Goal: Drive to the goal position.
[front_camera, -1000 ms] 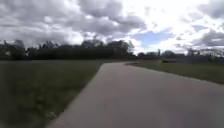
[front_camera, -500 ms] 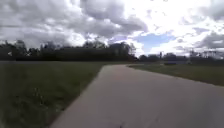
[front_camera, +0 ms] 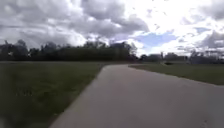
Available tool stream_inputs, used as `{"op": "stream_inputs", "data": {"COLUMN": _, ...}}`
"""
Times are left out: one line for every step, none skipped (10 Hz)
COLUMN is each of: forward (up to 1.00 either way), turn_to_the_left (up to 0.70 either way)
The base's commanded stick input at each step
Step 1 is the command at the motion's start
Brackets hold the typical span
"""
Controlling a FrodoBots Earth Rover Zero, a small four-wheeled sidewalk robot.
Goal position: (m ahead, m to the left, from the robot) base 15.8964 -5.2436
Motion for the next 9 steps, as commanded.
{"op": "stream_inputs", "data": {"forward": 1.00, "turn_to_the_left": 0.00}}
{"op": "stream_inputs", "data": {"forward": 1.00, "turn_to_the_left": -0.09}}
{"op": "stream_inputs", "data": {"forward": 1.00, "turn_to_the_left": -0.16}}
{"op": "stream_inputs", "data": {"forward": 1.00, "turn_to_the_left": -0.12}}
{"op": "stream_inputs", "data": {"forward": 1.00, "turn_to_the_left": -0.01}}
{"op": "stream_inputs", "data": {"forward": 1.00, "turn_to_the_left": 0.00}}
{"op": "stream_inputs", "data": {"forward": 1.00, "turn_to_the_left": 0.00}}
{"op": "stream_inputs", "data": {"forward": 1.00, "turn_to_the_left": 0.00}}
{"op": "stream_inputs", "data": {"forward": 1.00, "turn_to_the_left": 0.00}}
